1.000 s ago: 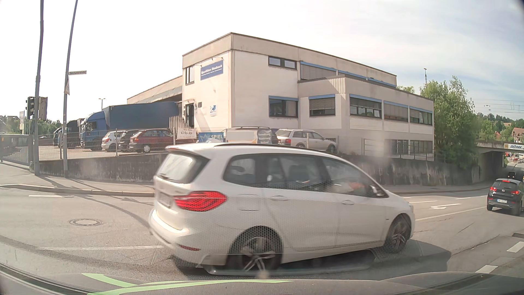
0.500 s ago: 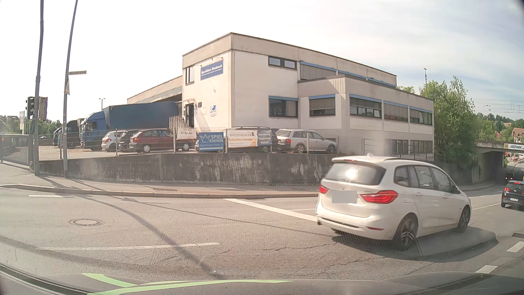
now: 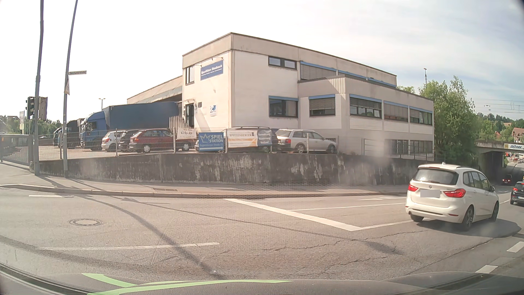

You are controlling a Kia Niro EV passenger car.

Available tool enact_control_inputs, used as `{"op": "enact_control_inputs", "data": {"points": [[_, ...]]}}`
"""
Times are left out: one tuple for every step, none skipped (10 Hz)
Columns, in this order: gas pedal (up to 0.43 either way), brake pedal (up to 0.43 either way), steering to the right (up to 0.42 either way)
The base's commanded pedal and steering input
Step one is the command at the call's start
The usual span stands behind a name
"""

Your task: Follow the waypoints while adhering to traffic rules and regulations

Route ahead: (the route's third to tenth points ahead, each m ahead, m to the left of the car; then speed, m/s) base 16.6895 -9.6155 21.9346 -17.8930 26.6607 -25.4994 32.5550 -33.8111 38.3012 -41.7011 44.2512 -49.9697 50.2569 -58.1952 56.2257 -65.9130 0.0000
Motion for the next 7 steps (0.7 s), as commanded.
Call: {"op": "enact_control_inputs", "data": {"points": [[0.000,0.341,0.415],[0.000,0.335,0.415],[0.000,0.335,0.415],[0.000,0.341,0.415],[0.000,0.341,0.415],[0.000,0.341,0.415],[0.000,0.335,0.415]]}}
